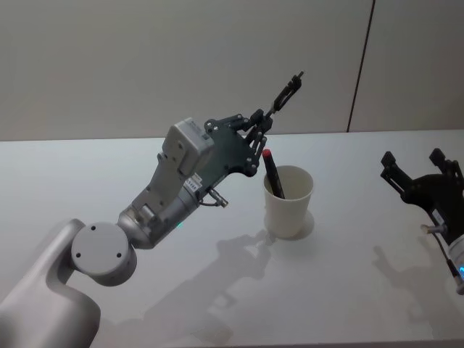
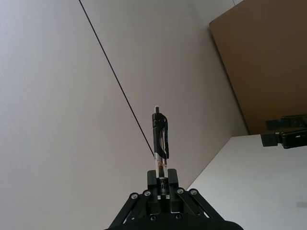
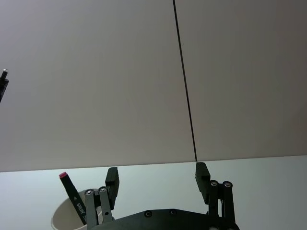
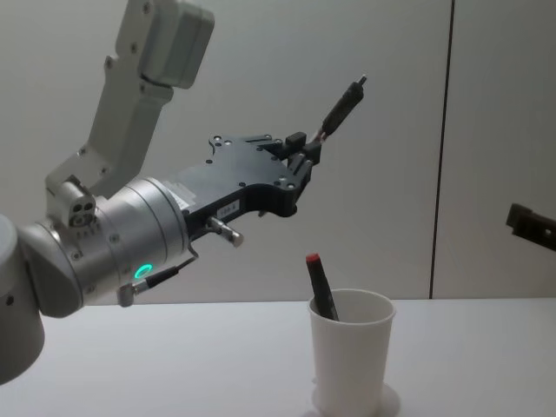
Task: Place the pen into the pen holder.
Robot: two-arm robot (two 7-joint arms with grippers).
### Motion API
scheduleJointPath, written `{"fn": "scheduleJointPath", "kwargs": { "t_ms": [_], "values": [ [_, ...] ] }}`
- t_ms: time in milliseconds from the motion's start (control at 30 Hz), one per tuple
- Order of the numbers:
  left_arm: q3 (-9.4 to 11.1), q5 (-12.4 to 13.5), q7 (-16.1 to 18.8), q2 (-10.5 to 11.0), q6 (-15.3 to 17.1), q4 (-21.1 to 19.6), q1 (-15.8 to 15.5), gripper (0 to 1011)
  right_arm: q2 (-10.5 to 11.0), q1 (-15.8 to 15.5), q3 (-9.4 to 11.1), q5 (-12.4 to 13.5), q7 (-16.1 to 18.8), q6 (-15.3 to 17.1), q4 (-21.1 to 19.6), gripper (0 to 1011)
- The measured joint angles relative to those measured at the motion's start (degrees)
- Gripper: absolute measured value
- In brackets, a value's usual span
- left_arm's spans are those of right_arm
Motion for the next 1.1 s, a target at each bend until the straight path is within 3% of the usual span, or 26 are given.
{"fn": "scheduleJointPath", "kwargs": {
  "t_ms": [233, 567, 1100],
  "values": [
    [0.0, 0.03, -0.25, -0.06, -0.19, 0.16, -0.15, 135, 0.19, -0.04, 0.06, 0.81, 1.63, -0.03, -0.46, 1001],
    [0.0, 0.03, -0.4, -0.11, -0.28, 0.25, -0.23, 135, 0.76, 0.2, 0.24, 4.07, 6.95, 1.02, -1.66, 1001],
    [0.0, 0.02, -0.49, -0.14, -0.38, 0.34, -0.29, 135, 1.88, 2.66, 0.44, 12.35, 18.68, 6.42, -2.77, 1001]
  ]
}}
